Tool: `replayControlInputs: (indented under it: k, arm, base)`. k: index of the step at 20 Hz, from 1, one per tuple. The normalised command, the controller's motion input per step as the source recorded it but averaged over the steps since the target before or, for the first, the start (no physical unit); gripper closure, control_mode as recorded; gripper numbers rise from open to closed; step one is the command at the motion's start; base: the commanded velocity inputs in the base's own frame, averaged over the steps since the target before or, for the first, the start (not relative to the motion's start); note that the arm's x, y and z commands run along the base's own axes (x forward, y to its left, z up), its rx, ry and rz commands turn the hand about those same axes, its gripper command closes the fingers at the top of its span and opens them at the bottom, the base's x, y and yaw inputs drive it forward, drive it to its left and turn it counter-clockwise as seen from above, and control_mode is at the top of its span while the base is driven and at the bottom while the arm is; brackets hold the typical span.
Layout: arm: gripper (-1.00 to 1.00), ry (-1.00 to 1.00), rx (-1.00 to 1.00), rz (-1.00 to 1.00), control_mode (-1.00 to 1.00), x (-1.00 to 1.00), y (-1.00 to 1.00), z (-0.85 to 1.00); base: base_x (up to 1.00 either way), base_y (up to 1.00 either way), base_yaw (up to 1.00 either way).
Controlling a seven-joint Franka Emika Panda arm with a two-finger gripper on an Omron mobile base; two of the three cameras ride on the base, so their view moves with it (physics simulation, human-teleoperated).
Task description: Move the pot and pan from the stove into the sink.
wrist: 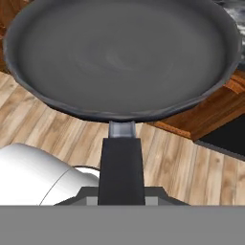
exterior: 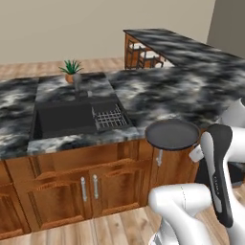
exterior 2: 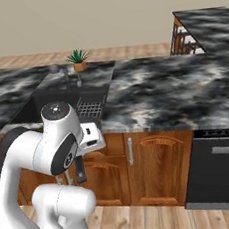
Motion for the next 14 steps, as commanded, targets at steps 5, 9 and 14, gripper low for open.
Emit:
replayControlInputs:
  k: [5, 9, 14]
  arm:
    - [1.0, 0.0, 0.0, 0.0, 1.0, 0.0, 0.0, 0.0]
    - [1.0, 0.0, 0.0, 0.0, 1.0, 0.0, 0.0, 0.0]
    - [1.0, 0.0, 0.0, 0.0, 1.0, 0.0, 0.0, 0.0]
  base:
    - [0.54, 0.21, 0.0]
    - [0.44, 0.21, 0.0]
    - [0.23, 0.36, 0.0]
